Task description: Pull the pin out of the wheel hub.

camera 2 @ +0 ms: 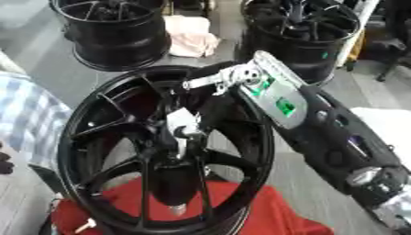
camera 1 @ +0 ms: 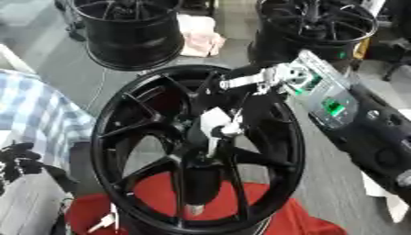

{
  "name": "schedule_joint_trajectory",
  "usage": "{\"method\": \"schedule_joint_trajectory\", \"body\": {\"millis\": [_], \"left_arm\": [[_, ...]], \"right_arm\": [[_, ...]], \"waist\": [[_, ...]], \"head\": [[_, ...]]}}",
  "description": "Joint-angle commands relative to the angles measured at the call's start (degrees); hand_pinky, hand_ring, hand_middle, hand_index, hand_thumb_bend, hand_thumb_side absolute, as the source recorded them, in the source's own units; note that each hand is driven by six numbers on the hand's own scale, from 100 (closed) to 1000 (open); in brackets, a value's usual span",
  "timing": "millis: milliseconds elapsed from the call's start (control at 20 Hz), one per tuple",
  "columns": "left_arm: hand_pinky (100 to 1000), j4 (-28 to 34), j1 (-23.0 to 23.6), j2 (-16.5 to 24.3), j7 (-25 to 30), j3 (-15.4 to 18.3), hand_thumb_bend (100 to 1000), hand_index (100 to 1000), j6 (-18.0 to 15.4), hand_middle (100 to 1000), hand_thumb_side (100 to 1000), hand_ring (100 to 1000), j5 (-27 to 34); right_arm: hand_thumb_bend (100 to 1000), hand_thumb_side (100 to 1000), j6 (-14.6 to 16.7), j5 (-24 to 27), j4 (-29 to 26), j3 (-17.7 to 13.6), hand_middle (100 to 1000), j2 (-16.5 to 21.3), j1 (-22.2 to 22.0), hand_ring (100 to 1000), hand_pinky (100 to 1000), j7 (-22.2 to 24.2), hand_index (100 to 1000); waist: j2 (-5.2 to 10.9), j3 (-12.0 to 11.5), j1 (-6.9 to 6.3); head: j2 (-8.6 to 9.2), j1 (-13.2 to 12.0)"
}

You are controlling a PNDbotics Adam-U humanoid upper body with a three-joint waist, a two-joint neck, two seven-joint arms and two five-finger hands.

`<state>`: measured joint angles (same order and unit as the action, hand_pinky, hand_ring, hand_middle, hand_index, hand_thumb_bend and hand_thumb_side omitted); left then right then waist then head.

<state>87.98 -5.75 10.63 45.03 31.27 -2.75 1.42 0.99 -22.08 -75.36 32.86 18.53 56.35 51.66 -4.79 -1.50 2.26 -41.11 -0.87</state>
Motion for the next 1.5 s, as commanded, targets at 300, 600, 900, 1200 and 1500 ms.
{"method": "schedule_joint_trajectory", "body": {"millis": [300, 600, 900, 1200, 1500], "left_arm": [[742, 0.90, -0.58, 0.93, 0.11, -0.11, 244, 836, 0.00, 649, 689, 680, 0.04], [743, 0.90, -0.61, 0.91, 0.13, -0.14, 242, 836, -0.01, 649, 690, 680, 0.06], [743, 0.89, -0.59, 0.92, 0.10, -0.11, 243, 836, -0.01, 649, 690, 680, 0.09], [743, 0.91, -0.56, 0.90, 0.12, -0.10, 242, 836, 0.04, 649, 691, 679, 0.05], [743, 0.91, -0.51, 0.93, 0.10, -0.04, 243, 836, 0.09, 649, 691, 679, 0.04]], "right_arm": [[288, 408, 0.72, -1.04, 0.47, 0.01, 795, 0.09, 0.67, 850, 844, 0.29, 905], [244, 325, 1.42, -1.67, 1.57, 0.16, 768, -0.29, 0.37, 832, 839, 0.30, 888], [151, 259, 1.57, -1.78, 1.76, 0.01, 701, -0.38, 0.45, 788, 825, 0.31, 821], [100, 253, 1.15, -1.11, 0.84, -0.47, 589, -0.25, 0.75, 737, 804, 0.11, 724], [100, 238, 0.15, 1.86, -2.68, -1.05, 533, 1.15, 1.34, 706, 788, -1.99, 671]], "waist": [[0.80, -0.06, -0.35], [0.75, -0.09, -0.35], [0.78, -0.11, -0.37], [0.82, -0.09, -0.35], [0.94, 0.04, -0.31]], "head": [[0.81, 0.13], [0.85, 0.10], [0.88, 0.14], [0.89, 0.09], [0.81, 0.00]]}}
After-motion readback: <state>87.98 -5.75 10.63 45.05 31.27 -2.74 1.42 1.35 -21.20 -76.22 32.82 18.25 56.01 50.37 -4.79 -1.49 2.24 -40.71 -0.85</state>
